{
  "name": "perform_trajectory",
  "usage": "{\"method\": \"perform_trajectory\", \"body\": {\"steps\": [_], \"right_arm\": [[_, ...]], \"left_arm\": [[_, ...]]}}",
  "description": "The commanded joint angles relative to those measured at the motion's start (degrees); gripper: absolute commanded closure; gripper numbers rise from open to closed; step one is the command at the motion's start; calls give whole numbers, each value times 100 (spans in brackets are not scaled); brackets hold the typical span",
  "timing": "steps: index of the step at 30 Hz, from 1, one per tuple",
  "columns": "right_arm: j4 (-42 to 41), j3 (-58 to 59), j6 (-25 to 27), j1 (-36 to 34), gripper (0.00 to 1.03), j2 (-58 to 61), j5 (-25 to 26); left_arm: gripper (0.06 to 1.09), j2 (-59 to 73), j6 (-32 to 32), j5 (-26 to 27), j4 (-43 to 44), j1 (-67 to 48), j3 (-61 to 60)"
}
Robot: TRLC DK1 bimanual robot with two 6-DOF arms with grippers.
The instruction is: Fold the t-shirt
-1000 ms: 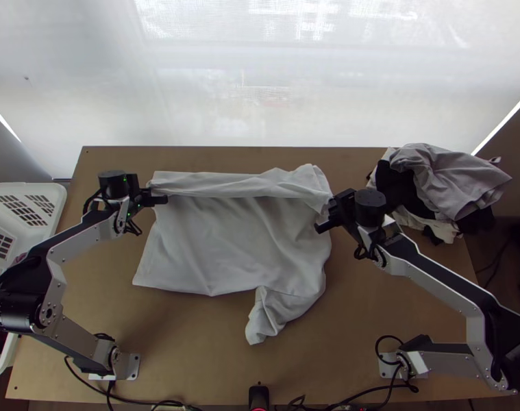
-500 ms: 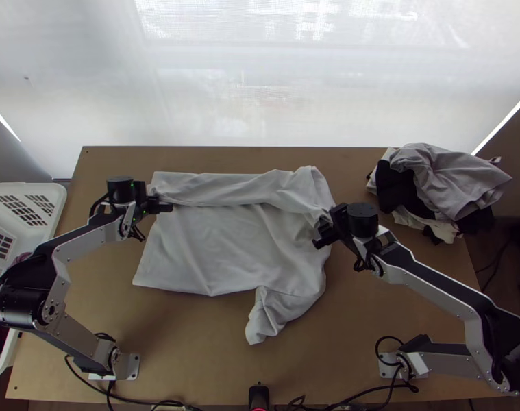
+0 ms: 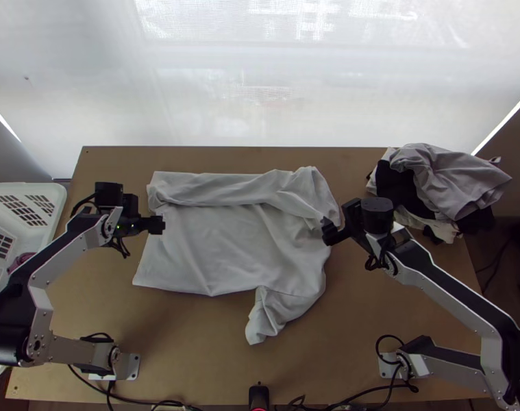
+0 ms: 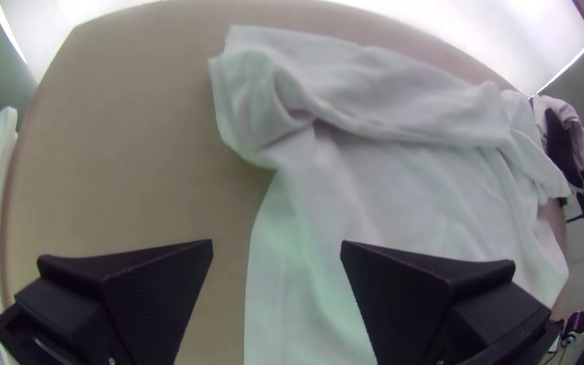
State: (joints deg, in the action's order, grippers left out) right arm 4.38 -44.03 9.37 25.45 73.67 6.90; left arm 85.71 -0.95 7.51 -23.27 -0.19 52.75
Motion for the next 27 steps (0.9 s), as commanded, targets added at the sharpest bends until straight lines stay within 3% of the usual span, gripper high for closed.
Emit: {"method": "perform_trajectory", "body": {"steps": [1,6,15,20,24,27], "right_arm": [[722,-106,-93,-76,5,-529,14],[1047,-229,-102,-137,5,-793,14],[1610,-501,-198,-111,5,-1065,-30],[2040,-703,-260,-23,5,-1127,-136],[2954,-897,-181,311,5,-1030,-584],[3666,-906,-128,663,5,-1012,-821]], "left_arm": [[17,-863,227,154,-1655,177,-239],[23,-1030,324,5,-2701,177,-371],[26,-1215,420,-399,-2648,133,-969],[50,-1276,411,-434,-2358,124,-1179],[70,-1338,411,-434,-2103,98,-1303],[92,-1373,455,-426,-2006,36,-1338]]}}
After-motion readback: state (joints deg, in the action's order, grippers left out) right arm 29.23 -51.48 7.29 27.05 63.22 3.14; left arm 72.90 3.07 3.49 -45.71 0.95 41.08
